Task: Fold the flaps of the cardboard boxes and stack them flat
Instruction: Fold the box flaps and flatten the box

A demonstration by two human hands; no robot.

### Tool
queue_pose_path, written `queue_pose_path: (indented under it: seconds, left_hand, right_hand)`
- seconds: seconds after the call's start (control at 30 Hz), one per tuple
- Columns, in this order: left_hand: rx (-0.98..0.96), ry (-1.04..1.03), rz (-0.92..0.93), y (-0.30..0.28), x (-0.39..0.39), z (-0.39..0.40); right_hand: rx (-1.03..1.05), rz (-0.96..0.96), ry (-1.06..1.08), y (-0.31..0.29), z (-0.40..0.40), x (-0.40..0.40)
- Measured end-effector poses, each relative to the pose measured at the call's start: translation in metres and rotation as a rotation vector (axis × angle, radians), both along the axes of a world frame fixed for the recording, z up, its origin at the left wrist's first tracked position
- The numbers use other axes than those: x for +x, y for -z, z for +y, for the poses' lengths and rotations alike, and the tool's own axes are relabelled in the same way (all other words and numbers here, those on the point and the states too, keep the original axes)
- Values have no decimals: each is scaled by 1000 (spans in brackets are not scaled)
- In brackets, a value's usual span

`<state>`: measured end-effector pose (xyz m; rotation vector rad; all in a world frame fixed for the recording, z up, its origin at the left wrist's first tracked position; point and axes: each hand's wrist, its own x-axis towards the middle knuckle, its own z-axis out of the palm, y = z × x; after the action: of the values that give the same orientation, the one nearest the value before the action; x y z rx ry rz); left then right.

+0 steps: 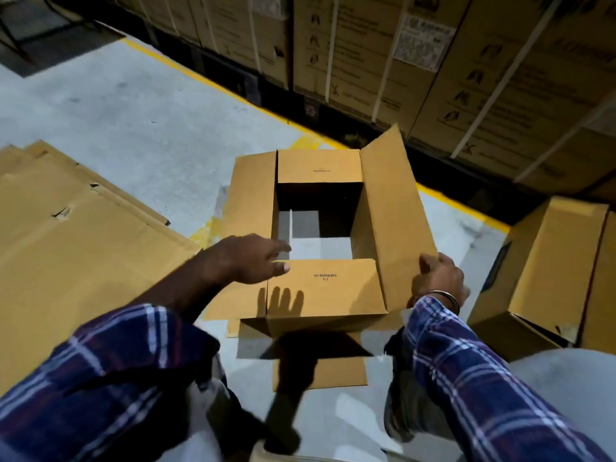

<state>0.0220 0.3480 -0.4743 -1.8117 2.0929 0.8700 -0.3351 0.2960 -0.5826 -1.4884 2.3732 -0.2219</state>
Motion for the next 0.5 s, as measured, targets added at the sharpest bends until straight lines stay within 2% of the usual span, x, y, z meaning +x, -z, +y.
queue_pose_path:
  seconds: [0.1, 0.17, 0.3, 0.37, 0.5]
  left_hand:
    - [52, 27, -51, 11, 1, 0]
    - [31, 0, -9, 15, -2, -8]
    - [17, 23, 4, 14, -12, -23]
    - [24, 55, 3, 10, -19, -28]
    - [-39, 160, -137, 10, -22, -36]
  right_hand:
    - [242, 163, -27, 35, 0, 3]
    - [324, 59, -10, 55, 2, 20]
    - [340, -316, 95, 79, -4, 52]
    - [325, -337, 143, 89, -8, 61]
    - [255, -267, 184, 102, -11, 73]
